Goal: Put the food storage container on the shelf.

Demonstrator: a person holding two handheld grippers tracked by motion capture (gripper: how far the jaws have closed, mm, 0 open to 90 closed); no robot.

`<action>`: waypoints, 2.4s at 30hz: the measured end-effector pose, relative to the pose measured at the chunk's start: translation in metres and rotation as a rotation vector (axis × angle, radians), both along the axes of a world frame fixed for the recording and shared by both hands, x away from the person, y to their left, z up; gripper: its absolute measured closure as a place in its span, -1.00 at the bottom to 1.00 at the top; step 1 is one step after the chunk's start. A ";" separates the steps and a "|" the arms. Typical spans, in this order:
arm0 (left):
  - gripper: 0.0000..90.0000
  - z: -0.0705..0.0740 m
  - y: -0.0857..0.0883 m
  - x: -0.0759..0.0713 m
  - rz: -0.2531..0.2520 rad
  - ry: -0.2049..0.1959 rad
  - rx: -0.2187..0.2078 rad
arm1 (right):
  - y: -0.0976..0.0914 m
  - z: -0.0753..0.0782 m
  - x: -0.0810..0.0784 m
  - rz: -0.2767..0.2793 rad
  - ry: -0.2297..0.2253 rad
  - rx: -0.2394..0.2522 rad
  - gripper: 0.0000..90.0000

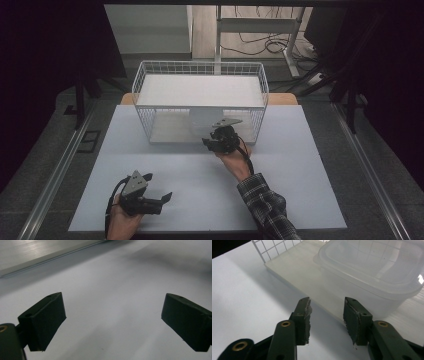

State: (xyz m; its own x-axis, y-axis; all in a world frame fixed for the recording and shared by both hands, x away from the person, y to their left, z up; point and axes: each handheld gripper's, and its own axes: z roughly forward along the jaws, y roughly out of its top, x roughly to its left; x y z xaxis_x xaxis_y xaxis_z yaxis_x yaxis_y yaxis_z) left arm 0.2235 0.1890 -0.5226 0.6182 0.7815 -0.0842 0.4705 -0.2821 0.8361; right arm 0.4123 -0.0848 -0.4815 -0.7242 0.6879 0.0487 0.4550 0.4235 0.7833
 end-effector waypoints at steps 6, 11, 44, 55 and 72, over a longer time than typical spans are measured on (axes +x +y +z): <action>-0.90 -0.003 -0.001 0.002 -0.018 0.018 -0.017 | -0.005 0.001 -0.006 -0.002 0.006 -0.015 0.09; -0.91 -0.005 -0.003 0.002 -0.037 0.005 -0.024 | -0.010 0.003 -0.012 0.001 0.014 -0.012 -0.10; -0.90 -0.001 -0.005 0.001 -0.040 0.017 -0.026 | -0.045 0.011 -0.071 0.059 -0.062 0.001 -0.94; -0.90 -0.004 -0.006 0.002 -0.035 0.024 0.001 | -0.058 0.004 -0.090 0.058 -0.051 -0.004 -0.94; -0.91 -0.003 0.001 0.000 -0.028 0.041 0.000 | -0.078 -0.003 -0.115 0.049 -0.036 -0.027 -1.00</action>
